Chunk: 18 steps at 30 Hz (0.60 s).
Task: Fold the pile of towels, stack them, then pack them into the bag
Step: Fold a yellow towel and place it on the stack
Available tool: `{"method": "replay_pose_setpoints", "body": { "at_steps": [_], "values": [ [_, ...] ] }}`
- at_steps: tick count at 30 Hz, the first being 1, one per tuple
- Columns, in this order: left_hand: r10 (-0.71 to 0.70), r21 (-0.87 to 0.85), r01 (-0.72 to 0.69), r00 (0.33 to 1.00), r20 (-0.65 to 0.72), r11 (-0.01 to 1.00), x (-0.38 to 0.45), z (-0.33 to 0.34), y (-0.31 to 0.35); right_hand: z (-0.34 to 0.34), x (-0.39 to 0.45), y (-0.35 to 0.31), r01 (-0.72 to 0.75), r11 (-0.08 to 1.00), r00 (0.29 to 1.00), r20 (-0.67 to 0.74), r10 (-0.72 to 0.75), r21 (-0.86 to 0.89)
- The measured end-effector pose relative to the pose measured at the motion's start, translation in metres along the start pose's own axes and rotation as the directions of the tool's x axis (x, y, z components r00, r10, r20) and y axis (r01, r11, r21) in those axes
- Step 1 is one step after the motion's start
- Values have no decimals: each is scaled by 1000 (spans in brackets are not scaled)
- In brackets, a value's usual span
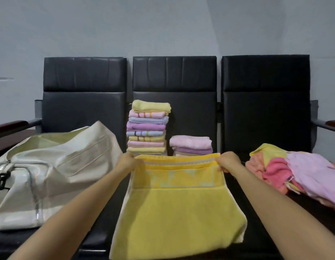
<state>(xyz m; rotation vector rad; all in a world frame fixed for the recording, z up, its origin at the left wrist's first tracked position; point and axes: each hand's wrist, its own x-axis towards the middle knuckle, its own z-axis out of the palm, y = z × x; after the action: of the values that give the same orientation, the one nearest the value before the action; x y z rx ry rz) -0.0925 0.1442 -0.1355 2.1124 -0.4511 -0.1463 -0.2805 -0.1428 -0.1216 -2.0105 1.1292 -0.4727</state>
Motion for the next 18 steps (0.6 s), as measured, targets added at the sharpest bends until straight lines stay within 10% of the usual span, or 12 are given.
{"method": "replay_pose_setpoints", "body": {
  "at_steps": [8, 18],
  "values": [
    [-86, -46, 78, 976, -201, 996, 57, 45, -33, 48, 49, 32, -79, 965, 996, -11, 84, 251],
    [-15, 208, 71, 966, -260, 976, 88, 76, -66, 79, 85, 57, 170, 961, 980, -63, -188, -218]
  ]
}}
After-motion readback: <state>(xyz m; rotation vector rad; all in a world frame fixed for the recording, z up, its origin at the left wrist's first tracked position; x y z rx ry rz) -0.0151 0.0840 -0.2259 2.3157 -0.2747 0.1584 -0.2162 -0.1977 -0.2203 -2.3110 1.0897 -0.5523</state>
